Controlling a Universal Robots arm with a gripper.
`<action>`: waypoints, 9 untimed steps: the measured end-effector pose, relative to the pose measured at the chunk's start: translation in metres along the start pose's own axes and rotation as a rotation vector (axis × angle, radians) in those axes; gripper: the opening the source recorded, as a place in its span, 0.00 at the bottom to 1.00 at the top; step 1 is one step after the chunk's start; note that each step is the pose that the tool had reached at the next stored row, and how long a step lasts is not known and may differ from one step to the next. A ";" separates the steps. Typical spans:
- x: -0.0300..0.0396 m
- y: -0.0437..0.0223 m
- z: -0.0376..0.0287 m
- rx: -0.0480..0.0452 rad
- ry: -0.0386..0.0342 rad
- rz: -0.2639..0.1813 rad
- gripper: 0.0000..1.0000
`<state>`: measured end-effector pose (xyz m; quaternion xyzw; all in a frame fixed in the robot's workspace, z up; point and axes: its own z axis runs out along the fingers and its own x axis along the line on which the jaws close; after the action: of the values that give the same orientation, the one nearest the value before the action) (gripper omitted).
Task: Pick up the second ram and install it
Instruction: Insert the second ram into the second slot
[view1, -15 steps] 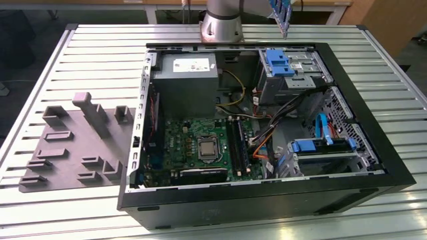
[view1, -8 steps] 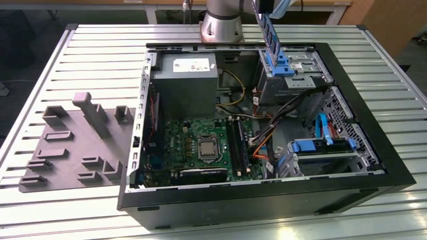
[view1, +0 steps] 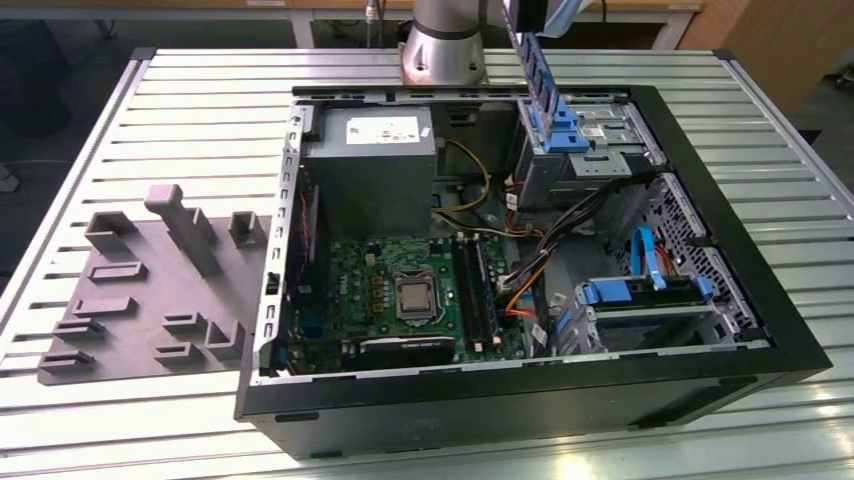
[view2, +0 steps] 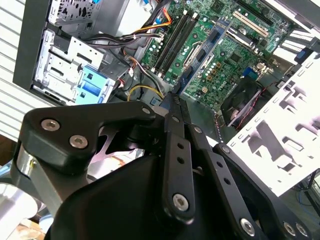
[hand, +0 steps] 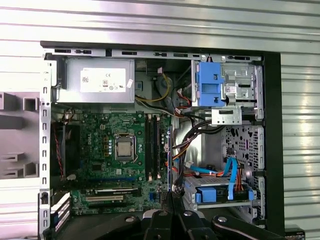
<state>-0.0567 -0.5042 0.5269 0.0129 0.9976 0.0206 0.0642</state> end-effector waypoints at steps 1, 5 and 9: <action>0.0000 0.0000 0.0002 0.0000 0.0000 0.000 0.11; 0.0002 -0.0001 0.0014 0.0004 0.0001 0.000 0.11; 0.0004 -0.0002 0.0032 0.0009 0.0000 0.000 0.11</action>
<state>-0.0567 -0.5042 0.5236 0.0128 0.9977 0.0201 0.0642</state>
